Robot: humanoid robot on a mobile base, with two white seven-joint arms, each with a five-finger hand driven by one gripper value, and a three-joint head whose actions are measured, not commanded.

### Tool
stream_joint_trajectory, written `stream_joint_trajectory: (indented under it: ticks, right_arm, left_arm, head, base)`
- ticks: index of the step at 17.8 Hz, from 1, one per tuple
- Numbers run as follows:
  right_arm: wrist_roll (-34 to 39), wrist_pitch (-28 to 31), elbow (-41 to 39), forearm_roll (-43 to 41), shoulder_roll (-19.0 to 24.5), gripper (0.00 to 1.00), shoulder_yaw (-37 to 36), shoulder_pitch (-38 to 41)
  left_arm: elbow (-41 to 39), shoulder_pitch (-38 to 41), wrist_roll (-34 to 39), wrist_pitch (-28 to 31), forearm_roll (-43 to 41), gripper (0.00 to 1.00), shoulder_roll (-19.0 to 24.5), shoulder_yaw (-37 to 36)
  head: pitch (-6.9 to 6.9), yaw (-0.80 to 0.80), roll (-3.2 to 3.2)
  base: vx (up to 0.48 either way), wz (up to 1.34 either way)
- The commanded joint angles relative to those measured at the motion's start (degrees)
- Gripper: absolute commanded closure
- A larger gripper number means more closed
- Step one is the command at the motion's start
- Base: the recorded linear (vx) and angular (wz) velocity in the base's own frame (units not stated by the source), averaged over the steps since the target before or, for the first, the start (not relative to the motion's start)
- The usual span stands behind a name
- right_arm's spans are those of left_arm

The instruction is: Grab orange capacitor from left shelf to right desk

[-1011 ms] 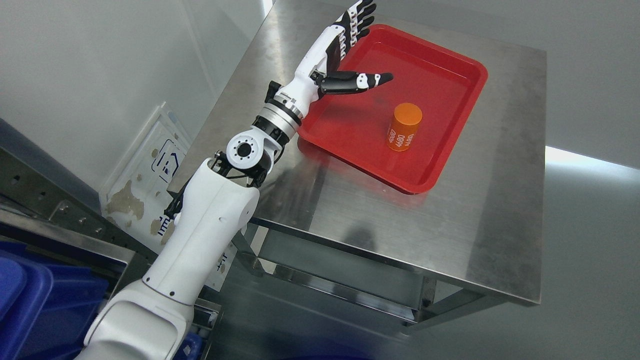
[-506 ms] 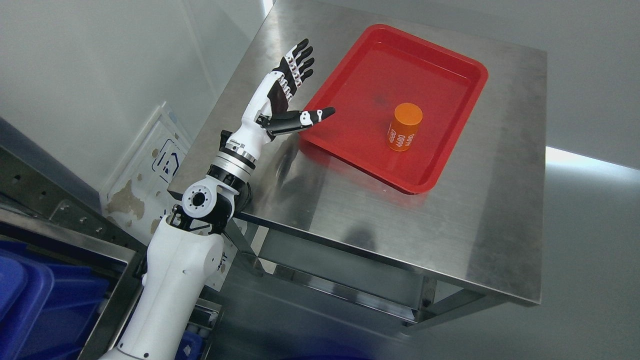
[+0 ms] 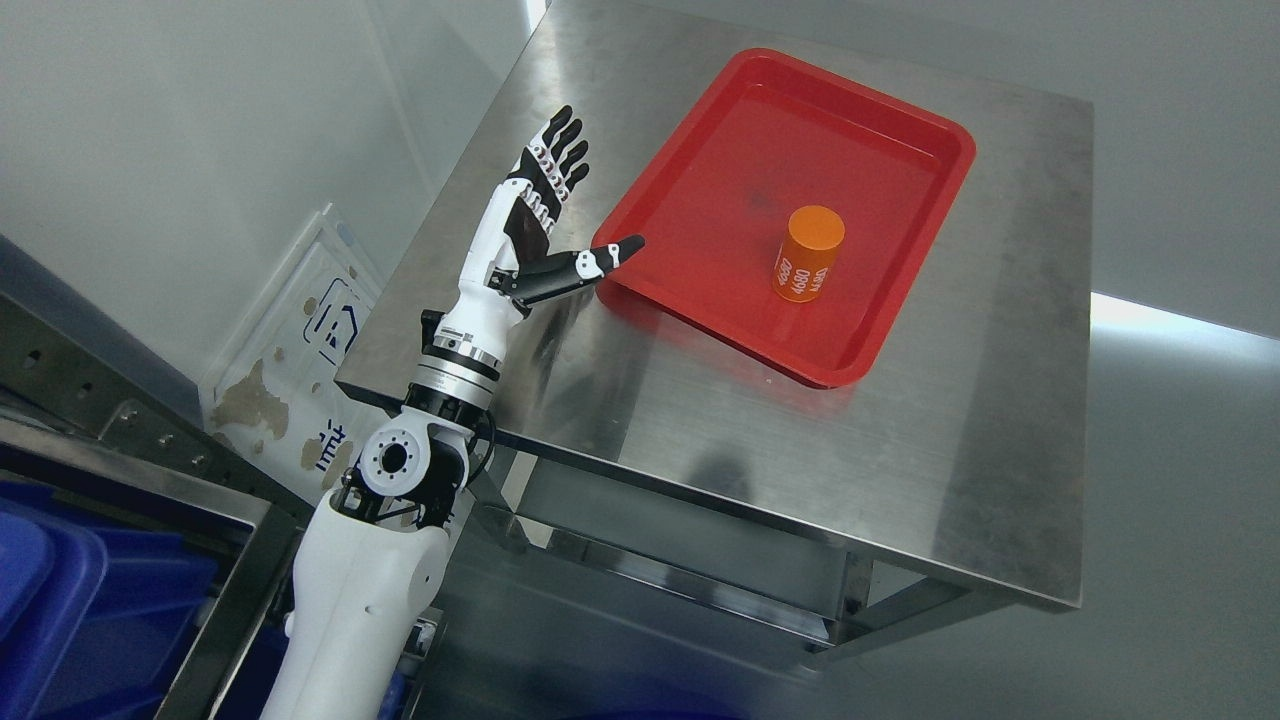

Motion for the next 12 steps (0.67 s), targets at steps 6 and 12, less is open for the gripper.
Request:
stream_joint_trajectory:
  ticks: [6,12]
  right_arm:
    - [0.02,-0.01,-1.0,0.35,-1.0,0.0,-0.62,1.32]
    - [0.02,-0.01,-1.0,0.35,-1.0,0.0,-0.62,1.32]
  left_arm:
    - [-6.8,2.31,0.0,0.02,-1.13,0.0,0.0,-2.35]
    - [-6.89,2.66,0.0,-0.68,-1.13,0.0,0.0,-1.91]
  head:
    - [0.0,0.0,0.0]
    - [0.0,0.0,0.0]
  base:
    - [0.0,0.0]
    - [0.0,0.0]
